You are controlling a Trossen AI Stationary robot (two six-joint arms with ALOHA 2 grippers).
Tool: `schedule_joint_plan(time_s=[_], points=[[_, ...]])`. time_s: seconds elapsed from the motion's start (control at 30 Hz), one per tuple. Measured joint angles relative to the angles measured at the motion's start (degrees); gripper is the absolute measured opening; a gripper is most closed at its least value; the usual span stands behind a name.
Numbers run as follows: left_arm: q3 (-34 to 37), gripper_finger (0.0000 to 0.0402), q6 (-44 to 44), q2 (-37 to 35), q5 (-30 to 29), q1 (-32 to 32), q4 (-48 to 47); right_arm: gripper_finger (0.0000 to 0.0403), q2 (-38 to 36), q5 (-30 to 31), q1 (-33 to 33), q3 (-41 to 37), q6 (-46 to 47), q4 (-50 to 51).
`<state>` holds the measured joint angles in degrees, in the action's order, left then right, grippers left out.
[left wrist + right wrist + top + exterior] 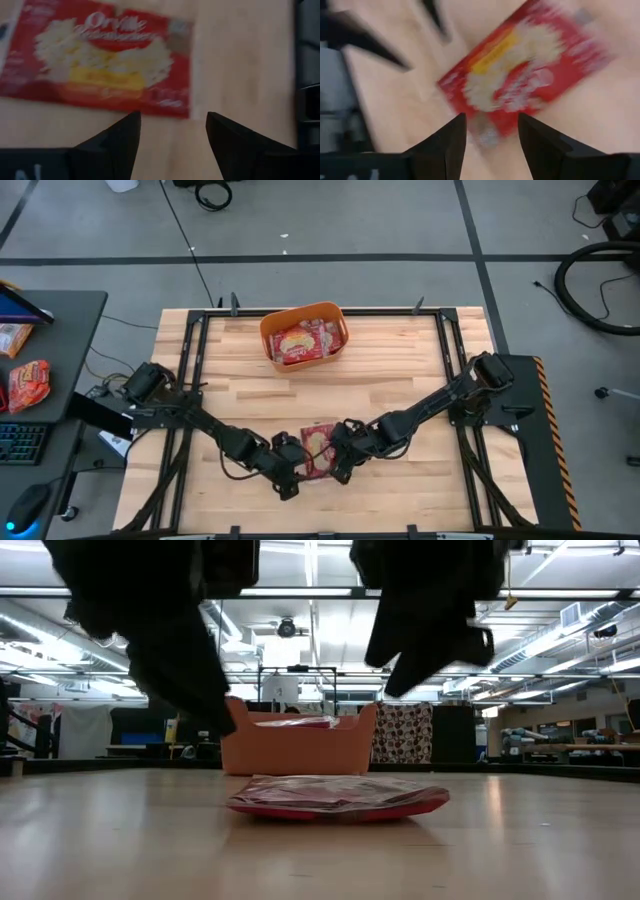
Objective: Sort popcorn bags into baskets
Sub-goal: Put the popcorn pack in the container
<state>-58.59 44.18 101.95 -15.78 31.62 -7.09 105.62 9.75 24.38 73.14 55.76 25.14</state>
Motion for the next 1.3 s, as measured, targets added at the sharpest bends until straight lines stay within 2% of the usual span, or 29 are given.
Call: schedule_joint_plan(time_s=[0.1, 0.17, 0.27, 0.37, 0.7, 1.07, 1.3], points=[[0.00, 0.0230, -1.52, 0.02, -0.99, -0.22, -3.36, 0.0177, 0.00, -2.28, 0.01, -7.15, 5.65, -11.59], [0.00, 0.0230, -3.37, 0.02, -1.01, -0.49, -4.60, 0.0174, -0.01, -3.47, -0.39, -10.63, 9.79, -15.93], [0.00, 0.0230, -6.02, 0.02, -1.13, -0.98, -4.79, 0.0174, -0.22, -4.73, -1.23, -13.91, 15.14, -19.65], [0.00, 0.0230, -8.32, 0.04, -1.64, -1.57, -4.81, 0.0176, -0.22, -5.13, -2.06, -15.35, 18.03, -19.26], [0.00, 0.0231, -15.27, 0.70, -4.07, -3.78, -5.34, 0.0187, -0.01, -3.49, -3.94, -17.31, 20.76, -21.26], [-0.24, 0.0231, -13.68, 7.41, -2.38, -4.73, -4.08, 0.0189, 0.11, -5.76, -6.28, -26.30, 23.36, -39.44], [-0.17, 0.0231, -11.91, 7.93, -3.75, -4.36, -2.35, 0.0189, 0.17, -7.71, -6.60, -27.30, 22.24, -42.49]])
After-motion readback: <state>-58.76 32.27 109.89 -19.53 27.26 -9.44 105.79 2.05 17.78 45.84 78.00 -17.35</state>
